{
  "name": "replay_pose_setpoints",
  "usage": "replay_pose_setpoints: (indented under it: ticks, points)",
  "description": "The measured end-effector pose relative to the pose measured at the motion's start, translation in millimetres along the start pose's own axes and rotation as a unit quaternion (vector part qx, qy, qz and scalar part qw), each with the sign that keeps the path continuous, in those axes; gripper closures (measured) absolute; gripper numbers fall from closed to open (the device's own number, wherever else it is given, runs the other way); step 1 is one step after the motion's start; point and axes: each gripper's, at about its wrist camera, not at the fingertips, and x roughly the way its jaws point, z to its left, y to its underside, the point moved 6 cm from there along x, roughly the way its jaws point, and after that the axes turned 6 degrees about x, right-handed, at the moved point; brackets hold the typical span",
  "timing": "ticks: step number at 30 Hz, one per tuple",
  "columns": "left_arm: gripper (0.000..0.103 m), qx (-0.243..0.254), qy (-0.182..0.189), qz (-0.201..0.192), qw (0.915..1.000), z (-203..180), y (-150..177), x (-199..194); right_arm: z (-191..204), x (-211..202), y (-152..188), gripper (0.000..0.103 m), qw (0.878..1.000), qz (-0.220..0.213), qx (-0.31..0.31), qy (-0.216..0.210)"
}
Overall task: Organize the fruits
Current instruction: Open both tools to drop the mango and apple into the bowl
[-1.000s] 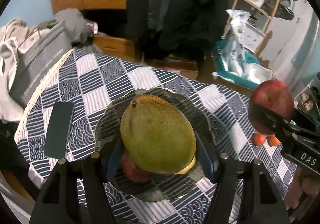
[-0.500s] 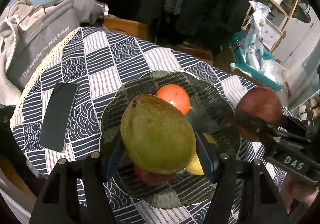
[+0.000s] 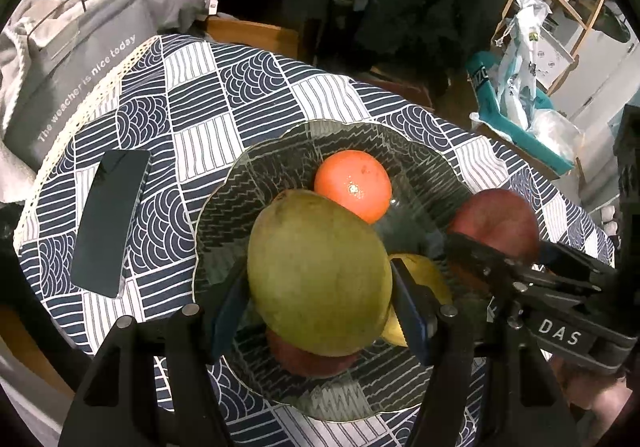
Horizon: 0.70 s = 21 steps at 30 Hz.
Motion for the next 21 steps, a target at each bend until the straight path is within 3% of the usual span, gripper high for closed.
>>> replay_pose_setpoints:
  ticks: [5, 15, 21]
  points:
    - [0.034, -0.006, 0.005, 0.004, 1.0, 2.3, -0.3, -0.6, 0.9, 6.0, 1.7, 0.03, 1.0, 0.01, -0.006, 0.001]
    - [0.034, -0.01, 0.019, -0.02, 0.9996, -1.2, -5.0, -18.8, -5.6, -22.0, -13.6, 0.029, 1.0, -0.031, 0.002, -0.003]
    - [0.034, 0.003, 0.026, -0.026, 0.9993, -12.4, -5.3, -27.4, 0.9, -48.9, -18.2, 0.028, 0.998, -0.063, -0.023, 0.021]
